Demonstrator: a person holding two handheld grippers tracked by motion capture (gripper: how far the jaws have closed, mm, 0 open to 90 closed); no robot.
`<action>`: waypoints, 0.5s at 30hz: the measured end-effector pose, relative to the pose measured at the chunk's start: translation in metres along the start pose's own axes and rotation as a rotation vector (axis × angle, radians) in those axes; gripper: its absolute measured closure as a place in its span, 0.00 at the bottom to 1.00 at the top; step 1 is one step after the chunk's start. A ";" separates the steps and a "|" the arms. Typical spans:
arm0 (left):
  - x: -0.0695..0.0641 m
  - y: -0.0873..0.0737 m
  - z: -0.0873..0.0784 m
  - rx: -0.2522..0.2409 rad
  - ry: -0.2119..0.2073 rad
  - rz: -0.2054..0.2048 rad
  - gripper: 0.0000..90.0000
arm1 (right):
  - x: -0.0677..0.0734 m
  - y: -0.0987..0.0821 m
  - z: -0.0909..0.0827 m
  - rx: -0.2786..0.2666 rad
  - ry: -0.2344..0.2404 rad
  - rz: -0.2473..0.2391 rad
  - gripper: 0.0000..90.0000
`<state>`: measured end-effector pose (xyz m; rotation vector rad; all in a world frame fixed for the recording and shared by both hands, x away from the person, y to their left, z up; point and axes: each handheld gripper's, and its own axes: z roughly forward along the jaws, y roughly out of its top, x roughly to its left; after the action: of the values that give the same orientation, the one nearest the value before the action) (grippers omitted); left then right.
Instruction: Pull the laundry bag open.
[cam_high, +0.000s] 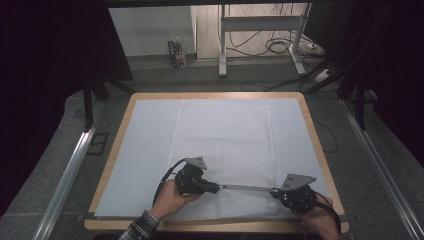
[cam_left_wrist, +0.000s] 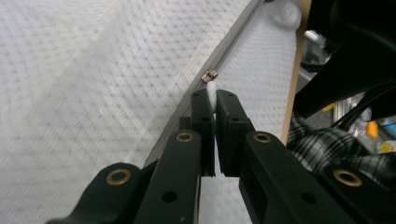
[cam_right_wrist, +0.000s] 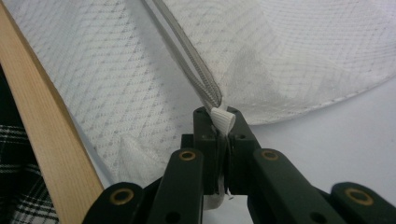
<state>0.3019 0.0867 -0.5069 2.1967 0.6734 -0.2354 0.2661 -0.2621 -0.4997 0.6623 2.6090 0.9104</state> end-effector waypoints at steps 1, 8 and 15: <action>0.000 -0.001 -0.001 -0.002 -0.005 -0.006 0.97 | 0.000 0.000 0.000 0.002 0.001 -0.002 0.94; 0.002 -0.009 -0.009 -0.001 0.017 -0.021 0.97 | 0.000 0.000 0.000 0.004 -0.002 -0.003 0.94; 0.006 -0.018 -0.018 -0.007 0.034 -0.040 0.97 | -0.001 -0.001 0.000 0.003 -0.003 0.003 0.94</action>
<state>0.2958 0.1121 -0.5095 2.1865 0.7364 -0.2167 0.2662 -0.2630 -0.4998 0.6679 2.6082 0.9054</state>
